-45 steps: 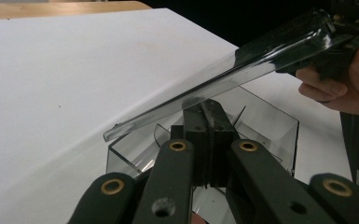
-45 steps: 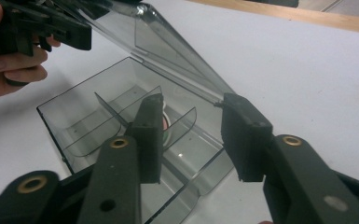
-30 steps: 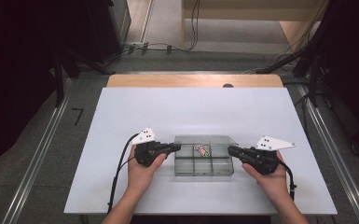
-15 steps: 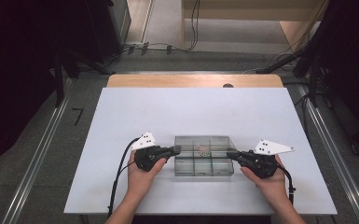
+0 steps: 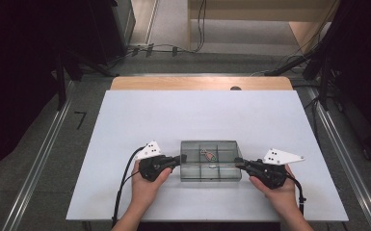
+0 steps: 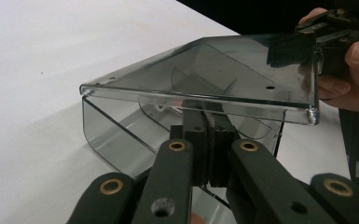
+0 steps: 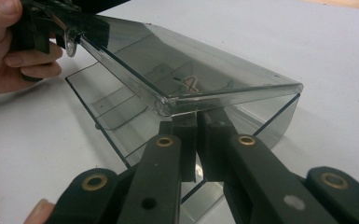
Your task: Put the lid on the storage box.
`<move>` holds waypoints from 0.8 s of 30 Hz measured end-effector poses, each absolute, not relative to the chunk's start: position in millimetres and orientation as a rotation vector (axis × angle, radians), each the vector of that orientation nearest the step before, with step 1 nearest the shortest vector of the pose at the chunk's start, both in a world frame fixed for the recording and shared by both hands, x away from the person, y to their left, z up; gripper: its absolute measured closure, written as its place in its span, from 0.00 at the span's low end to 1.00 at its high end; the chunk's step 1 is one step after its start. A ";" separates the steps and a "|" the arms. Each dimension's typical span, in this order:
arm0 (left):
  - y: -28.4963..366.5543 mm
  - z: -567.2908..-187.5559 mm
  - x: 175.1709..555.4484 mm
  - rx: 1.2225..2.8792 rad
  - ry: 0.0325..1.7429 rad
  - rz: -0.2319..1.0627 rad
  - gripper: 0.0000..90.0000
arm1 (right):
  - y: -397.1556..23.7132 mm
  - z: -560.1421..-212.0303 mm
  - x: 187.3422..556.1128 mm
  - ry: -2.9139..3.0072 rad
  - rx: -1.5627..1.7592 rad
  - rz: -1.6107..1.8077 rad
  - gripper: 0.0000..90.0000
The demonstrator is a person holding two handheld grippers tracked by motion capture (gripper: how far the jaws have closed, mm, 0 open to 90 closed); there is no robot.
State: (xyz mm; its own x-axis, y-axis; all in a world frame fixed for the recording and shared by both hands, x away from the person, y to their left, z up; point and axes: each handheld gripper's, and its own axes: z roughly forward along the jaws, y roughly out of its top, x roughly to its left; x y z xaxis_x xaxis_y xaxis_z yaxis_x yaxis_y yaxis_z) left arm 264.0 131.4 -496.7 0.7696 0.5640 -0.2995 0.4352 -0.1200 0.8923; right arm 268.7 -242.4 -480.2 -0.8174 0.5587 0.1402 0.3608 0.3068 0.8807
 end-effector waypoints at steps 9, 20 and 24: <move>134.9 -501.7 256.5 1.747 0.787 0.129 0.98 | -241.7 -483.1 263.2 2.388 0.834 1.482 0.93; 135.6 -505.6 245.8 1.764 0.788 0.131 0.97 | -249.3 -486.9 255.6 2.389 0.829 1.451 0.93; 133.8 -505.6 242.8 1.790 0.785 0.149 0.97 | -253.2 -487.8 254.4 2.388 0.841 1.440 0.93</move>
State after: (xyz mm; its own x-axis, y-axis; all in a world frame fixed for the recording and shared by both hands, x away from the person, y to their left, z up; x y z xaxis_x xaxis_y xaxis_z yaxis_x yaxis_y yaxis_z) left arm 242.8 133.8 -505.6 0.7709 0.5746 -0.2750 0.4341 -0.1580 0.8869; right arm 254.4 -253.2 -487.8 -0.8093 0.5795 0.0956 0.3550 0.3530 0.8657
